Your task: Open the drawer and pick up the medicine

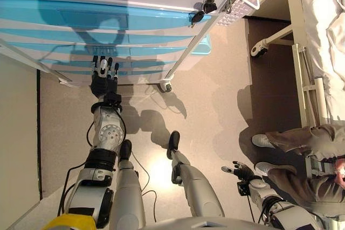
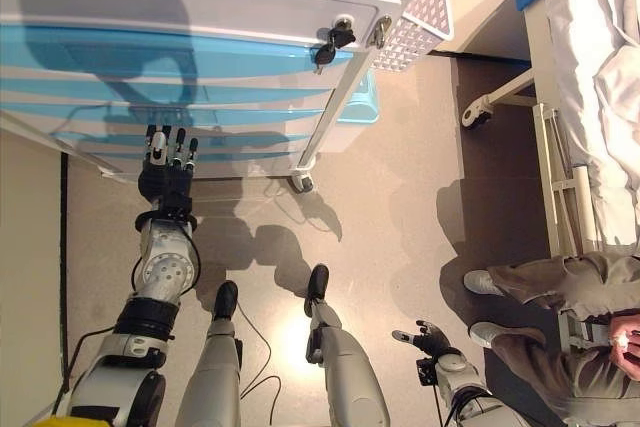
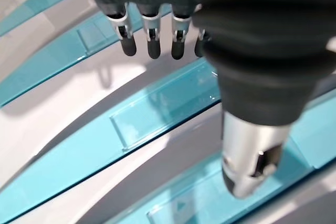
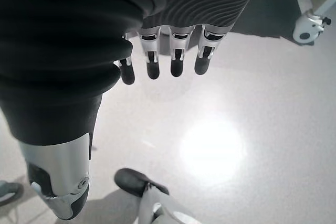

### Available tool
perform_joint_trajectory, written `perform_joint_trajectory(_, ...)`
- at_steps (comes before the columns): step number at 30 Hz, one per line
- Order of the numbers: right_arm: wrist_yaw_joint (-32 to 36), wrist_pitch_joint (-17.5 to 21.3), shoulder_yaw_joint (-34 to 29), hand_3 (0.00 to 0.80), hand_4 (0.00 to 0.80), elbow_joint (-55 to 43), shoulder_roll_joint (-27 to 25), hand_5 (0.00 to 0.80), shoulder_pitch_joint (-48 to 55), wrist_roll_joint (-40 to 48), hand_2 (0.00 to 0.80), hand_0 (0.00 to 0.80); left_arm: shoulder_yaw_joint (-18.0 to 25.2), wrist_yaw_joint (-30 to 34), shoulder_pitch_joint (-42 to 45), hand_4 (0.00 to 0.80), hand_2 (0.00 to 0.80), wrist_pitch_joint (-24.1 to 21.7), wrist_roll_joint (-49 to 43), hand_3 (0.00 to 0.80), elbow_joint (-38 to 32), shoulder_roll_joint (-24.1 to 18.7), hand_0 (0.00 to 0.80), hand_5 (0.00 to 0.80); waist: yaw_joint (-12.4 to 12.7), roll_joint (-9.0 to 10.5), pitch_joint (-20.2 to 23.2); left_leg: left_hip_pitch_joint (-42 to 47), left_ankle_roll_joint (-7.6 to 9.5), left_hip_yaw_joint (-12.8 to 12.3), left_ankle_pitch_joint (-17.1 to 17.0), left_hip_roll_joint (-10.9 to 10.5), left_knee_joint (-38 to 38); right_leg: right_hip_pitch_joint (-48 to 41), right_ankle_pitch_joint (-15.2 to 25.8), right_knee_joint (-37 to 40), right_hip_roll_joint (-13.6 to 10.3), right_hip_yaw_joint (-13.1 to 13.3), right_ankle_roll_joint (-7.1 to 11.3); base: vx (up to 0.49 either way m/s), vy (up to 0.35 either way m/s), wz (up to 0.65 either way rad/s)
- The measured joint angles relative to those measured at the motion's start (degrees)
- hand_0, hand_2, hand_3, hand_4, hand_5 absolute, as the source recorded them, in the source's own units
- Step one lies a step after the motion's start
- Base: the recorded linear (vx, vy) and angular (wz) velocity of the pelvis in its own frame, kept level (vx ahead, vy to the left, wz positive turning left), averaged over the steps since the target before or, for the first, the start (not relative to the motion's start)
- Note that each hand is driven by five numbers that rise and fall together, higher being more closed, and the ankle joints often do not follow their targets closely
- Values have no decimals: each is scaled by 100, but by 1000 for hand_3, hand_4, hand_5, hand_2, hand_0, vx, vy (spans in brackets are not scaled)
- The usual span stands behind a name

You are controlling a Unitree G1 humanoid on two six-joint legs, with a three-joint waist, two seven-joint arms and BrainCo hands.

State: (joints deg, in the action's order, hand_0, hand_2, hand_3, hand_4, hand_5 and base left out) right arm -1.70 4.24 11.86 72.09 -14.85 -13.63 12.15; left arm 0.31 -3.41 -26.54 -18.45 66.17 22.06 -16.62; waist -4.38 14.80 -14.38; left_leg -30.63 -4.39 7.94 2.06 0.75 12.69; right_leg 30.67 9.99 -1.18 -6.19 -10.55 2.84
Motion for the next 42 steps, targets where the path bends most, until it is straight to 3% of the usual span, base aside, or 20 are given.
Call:
perform_joint_trajectory(9,7,2,0,0,0,-1,-1,0,9,0,0,0,98,-14,0,0,0,-29,37,0,0,-43,0,0,-101,0,0,-1,0,-1,0,7,0,0,0,1,5,0,0,0,0,0)
perform_joint_trajectory(11,7,2,0,0,0,-2,-1,0,9,0,0,0,98,-21,0,144,144,-35,36,144,0,-41,144,144,-101,0,0,-1,0,-2,0,8,0,0,0,1,4,0,0,0,0,0)
perform_joint_trajectory(13,7,2,0,0,0,-2,-1,0,9,0,0,0,106,-75,-2,486,486,-36,38,486,0,-43,486,486,-107,0,0,-1,0,-2,0,6,0,0,0,1,5,0,0,0,0,0)
perform_joint_trajectory(14,8,2,0,0,0,-2,-1,0,9,-1,0,0,131,-150,-2,486,486,-36,41,486,1,-47,486,486,-119,0,0,-1,-1,-3,0,6,-1,0,0,1,5,0,0,0,0,0)
perform_joint_trajectory(15,8,2,0,0,0,-2,-1,0,11,0,0,0,144,-197,-2,800,800,-36,47,800,2,-48,800,800,-124,0,0,-1,-1,-3,0,5,-2,0,0,2,4,0,0,0,0,0)
perform_joint_trajectory(42,36,4,0,0,0,-3,-1,0,28,-14,0,0,272,-416,15,800,800,-33,41,800,21,-31,800,800,-148,-1,0,1,-17,5,-3,11,-17,0,17,-1,9,-2,-25,-1,-2,0)
